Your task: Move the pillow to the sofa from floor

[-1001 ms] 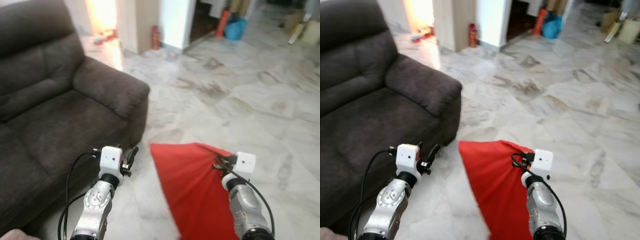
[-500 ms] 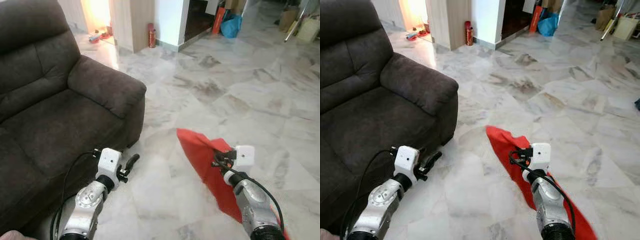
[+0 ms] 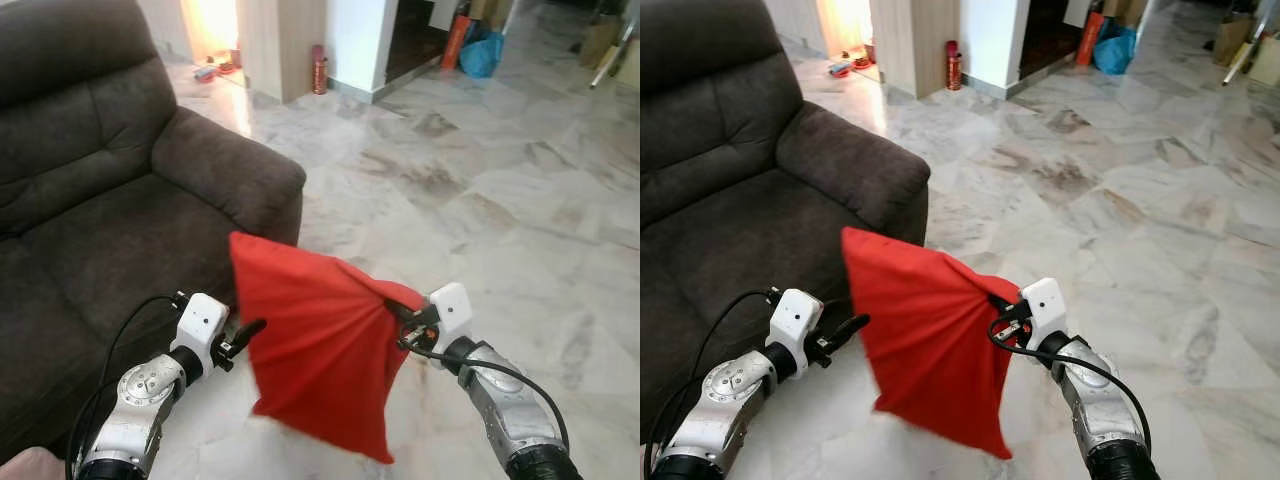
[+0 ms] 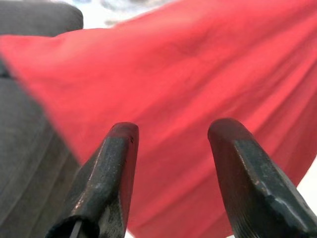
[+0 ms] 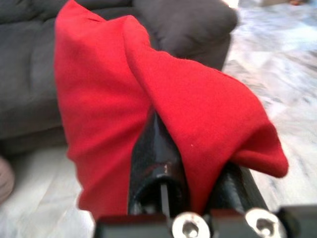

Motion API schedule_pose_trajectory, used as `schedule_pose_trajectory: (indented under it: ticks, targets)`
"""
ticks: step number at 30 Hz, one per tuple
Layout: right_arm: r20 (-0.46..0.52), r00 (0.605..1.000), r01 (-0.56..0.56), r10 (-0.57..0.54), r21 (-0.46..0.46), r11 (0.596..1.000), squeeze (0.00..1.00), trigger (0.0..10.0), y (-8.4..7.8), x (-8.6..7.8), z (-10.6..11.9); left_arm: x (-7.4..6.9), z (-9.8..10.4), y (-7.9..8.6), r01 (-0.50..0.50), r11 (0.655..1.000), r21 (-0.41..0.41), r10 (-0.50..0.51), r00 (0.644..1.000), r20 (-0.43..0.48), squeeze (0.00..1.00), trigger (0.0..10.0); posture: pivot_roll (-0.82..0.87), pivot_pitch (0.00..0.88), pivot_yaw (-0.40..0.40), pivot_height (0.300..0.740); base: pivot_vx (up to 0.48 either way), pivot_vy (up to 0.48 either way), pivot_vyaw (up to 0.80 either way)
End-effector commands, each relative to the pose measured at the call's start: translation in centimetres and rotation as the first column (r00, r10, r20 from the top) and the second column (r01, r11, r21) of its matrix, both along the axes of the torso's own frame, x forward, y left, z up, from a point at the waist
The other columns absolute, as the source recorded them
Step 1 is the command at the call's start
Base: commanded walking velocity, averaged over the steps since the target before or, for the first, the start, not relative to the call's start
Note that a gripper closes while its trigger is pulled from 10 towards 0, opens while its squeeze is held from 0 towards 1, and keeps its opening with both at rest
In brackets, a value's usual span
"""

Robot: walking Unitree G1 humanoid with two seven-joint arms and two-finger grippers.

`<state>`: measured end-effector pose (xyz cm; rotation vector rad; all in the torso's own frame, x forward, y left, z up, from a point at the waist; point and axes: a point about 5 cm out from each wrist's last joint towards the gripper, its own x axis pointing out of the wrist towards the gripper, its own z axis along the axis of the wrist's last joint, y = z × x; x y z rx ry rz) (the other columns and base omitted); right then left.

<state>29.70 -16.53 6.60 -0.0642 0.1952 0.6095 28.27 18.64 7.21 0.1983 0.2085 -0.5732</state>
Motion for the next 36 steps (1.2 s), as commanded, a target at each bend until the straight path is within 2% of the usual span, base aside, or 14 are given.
schedule_pose_trajectory:
  ticks: [1,3,5,8,11,16,19,24,25,28,29,31,33,36]
  targets:
    - [0.112,0.991,-0.075,0.075,-0.005,0.997,0.0,10.0,-0.2,0.3,2.9,-0.3,0.9,0.4,0.075,0.997,-0.03,-0.076,0.997,-0.026,0.0,10.0,0.08,0.023,-0.055,0.74,0.0,0.0,0.0]
    - [0.106,0.988,-0.11,0.111,-0.014,0.994,0.0,10.0,-0.1,0.1,3.0,-0.5,1.4,0.6,0.117,0.992,-0.044,-0.118,0.992,-0.038,0.0,10.0,0.08,0.024,-0.055,0.74,0.0,0.0,0.0]
    - [0.095,0.981,-0.166,0.168,-0.027,0.986,0.0,10.0,0.1,-0.3,3.2,-1.3,2.2,0.7,0.244,0.968,-0.054,-0.248,0.965,-0.09,0.0,10.0,0.07,0.024,-0.051,0.74,0.0,0.0,0.0]
    - [0.086,0.976,-0.2,0.202,-0.034,0.979,0.0,10.0,0.3,-0.6,3.3,-2.2,2.6,0.7,0.335,0.94,-0.067,-0.342,0.927,-0.153,0.0,10.0,0.08,0.022,-0.048,0.74,0.0,0.0,0.0]
    - [0.085,0.966,-0.245,0.246,-0.025,0.969,0.0,10.0,0.8,-1.1,3.6,-3.6,2.7,0.8,0.446,0.891,-0.078,-0.451,0.858,-0.245,0.0,10.0,0.07,0.02,-0.045,0.74,0.0,0.0,0.0]
    - [0.084,0.95,-0.301,0.302,-0.019,0.953,0.0,10.0,1.3,-1.7,4.1,-5.5,1.7,1.7,0.559,0.828,-0.036,-0.526,0.754,-0.394,0.0,10.0,0.07,0.015,-0.042,0.74,0.0,0.0,0.0]
    - [0.08,0.945,-0.317,0.319,-0.03,0.948,0.0,10.0,1.2,-1.8,4.3,-6.1,0.9,2.1,0.585,0.811,0.015,-0.515,0.725,-0.456,0.0,10.0,0.07,0.011,-0.043,0.74,0.0,0.0,0.0]
    - [0.064,0.925,-0.372,0.375,-0.05,0.927,0.0,10.0,1.2,-2.3,4.7,-6.0,0.5,1.7,0.607,0.79,0.087,-0.508,0.728,-0.46,0.0,10.0,0.06,0.011,-0.047,0.74,0.0,0.0,0.0]
    - [0.045,0.913,-0.403,0.406,-0.071,0.913,0.0,10.0,1.2,-2.7,4.6,-5.2,0.2,1.8,0.582,0.796,0.166,-0.472,0.769,-0.432,0.0,10.0,0.06,0.012,-0.048,0.74,0.0,0.0,0.0]
    - [0.032,0.906,-0.418,0.421,-0.082,0.905,0.0,10.0,1.1,-2.9,4.6,-4.8,0.2,1.9,0.569,0.795,0.209,-0.456,0.788,-0.413,0.0,10.0,0.06,0.013,-0.049,0.74,0.0,0.0,0.0]
    - [0.006,0.895,-0.444,0.447,-0.101,0.89,0.0,10.0,1.0,-3.3,4.3,-4.1,0.4,2.1,0.526,0.813,0.249,-0.422,0.827,-0.371,0.0,10.0,0.06,0.016,-0.052,0.74,0.0,0.0,0.0]
    - [-0.007,0.888,-0.457,0.459,-0.106,0.883,0.0,10.0,0.9,-3.5,4.2,-3.9,0.6,2.2,0.515,0.814,0.268,-0.415,0.839,-0.352,0.0,10.0,0.07,0.016,-0.053,0.74,0.0,0.0,0.0]
    - [-0.034,0.878,-0.478,0.477,-0.113,0.871,0.0,10.0,0.6,-3.8,3.9,-3.8,0.8,2.5,0.517,0.811,0.274,-0.411,0.837,-0.362,0.0,10.0,0.07,0.018,-0.054,0.74,0.0,0.0,0.0]
    - [-0.06,0.865,-0.501,0.497,-0.125,0.856,0.0,10.0,0.4,-4.1,3.9,-4.5,1.0,2.9,0.569,0.778,0.267,-0.446,0.799,-0.402,0.0,10.0,0.07,0.021,-0.054,0.74,0.0,0.0,0.0]
